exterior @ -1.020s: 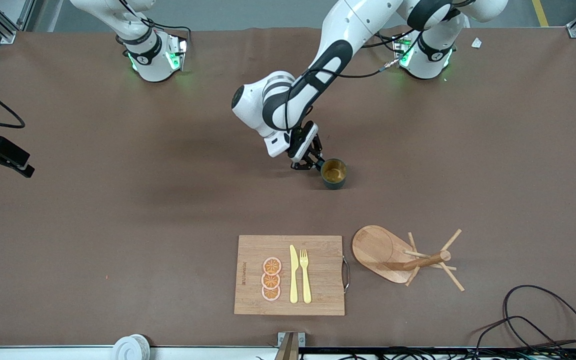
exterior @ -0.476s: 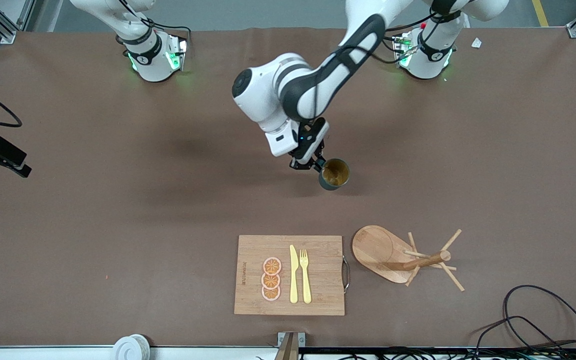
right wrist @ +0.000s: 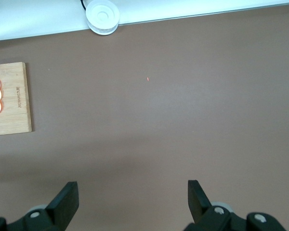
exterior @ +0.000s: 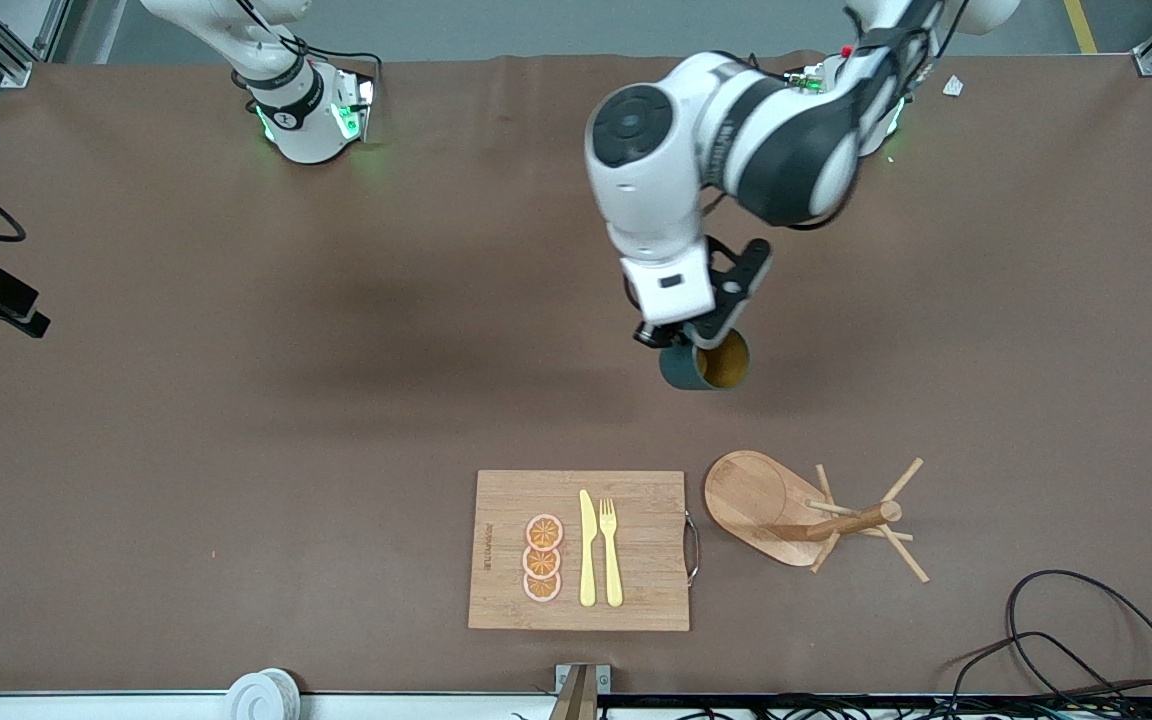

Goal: Pass cup and hang on rack
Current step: 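Lift the teal mug with the left gripper and carry it to the rack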

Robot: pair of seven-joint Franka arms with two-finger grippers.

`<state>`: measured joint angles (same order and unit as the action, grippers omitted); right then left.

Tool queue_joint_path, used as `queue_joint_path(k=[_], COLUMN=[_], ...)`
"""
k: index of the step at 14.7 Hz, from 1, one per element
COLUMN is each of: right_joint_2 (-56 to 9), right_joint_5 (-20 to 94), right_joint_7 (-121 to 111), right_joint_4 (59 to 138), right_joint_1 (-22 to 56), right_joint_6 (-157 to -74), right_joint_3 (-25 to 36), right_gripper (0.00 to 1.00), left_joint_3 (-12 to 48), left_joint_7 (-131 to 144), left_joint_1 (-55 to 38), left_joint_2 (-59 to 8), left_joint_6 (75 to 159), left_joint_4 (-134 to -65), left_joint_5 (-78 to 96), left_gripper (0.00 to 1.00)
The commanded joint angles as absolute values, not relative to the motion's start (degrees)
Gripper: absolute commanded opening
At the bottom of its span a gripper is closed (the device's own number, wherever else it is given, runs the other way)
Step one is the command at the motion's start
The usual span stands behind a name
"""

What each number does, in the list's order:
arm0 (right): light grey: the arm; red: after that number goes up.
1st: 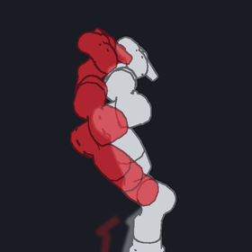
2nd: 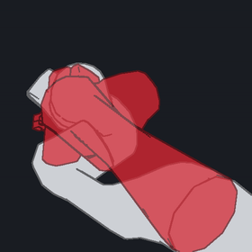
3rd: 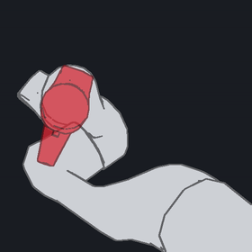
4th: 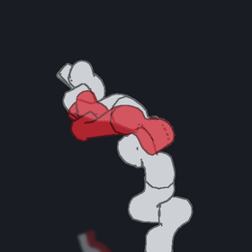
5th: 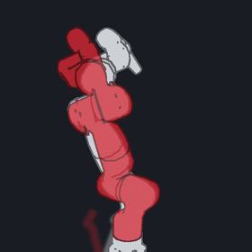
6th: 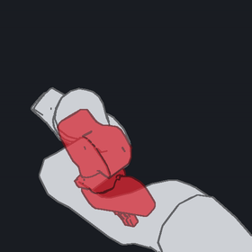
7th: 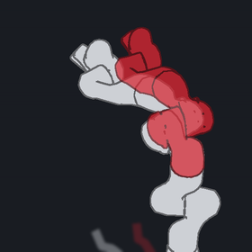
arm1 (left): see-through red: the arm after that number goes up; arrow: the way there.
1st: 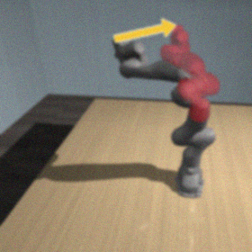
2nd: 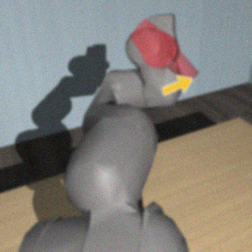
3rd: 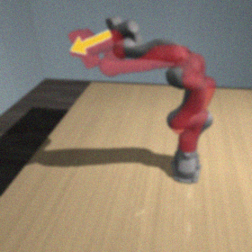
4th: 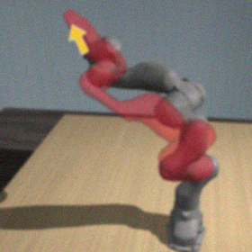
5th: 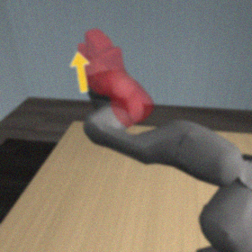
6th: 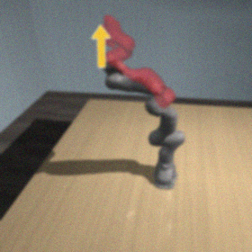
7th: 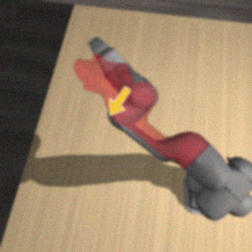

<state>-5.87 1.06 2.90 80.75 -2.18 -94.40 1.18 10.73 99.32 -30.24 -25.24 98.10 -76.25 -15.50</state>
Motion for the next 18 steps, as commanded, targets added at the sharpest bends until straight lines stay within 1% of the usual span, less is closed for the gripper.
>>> queue_joint_path(k=[1,4,7,9,11,14,18], right_joint_2=[-5.45,-5.45,-5.45,-5.45,-5.45,-5.45,-5.45], right_joint_5=[0.7,0.7,0.7,0.7,0.62,0.7,0.7], right_joint_7=[2.46,2.64,2.55,2.46,2.46,2.55,2.64], right_joint_4=[80.6,80.6,80.6,80.6,80.6,80.6,80.6], right_joint_1=[-3.34,-3.34,-3.34,-3.34,-3.34,-3.34,-3.34], right_joint_6=[-93.78,-93.78,-93.78,-93.78,-93.78,-93.78,-93.87], right_joint_3=[0.26,0.26,0.26,0.26,0.26,0.26,0.26], right_gripper=[1.0,1.0,1.0,1.0,1.0,1.0,1.0], left_joint_3=[11.34,11.34,11.34,11.08,11.07,10.64,10.55], left_joint_7=[95.47,90.11,87.99,84.04,80.0,71.92,67.59], left_joint_1=[-25.24,-18.74,-13.73,-9.69,-4.95,-0.36,3.24], left_joint_2=[-22.16,-21.45,-19.78,-19.86,-20.48,-22.84,-27.06], left_joint_6=[99.75,100.89,103.09,103.53,103.54,103.62,103.62], left_joint_4=[-77.7,-74.8,-74.71,-74.79,-74.88,-74.97,-74.97], left_joint_5=[-9.69,-0.13,9.29,17.45,24.57,43.36,51.21], left_gripper=[0.0,0.0,0.0,0.0,0.0,0.01,0.0])
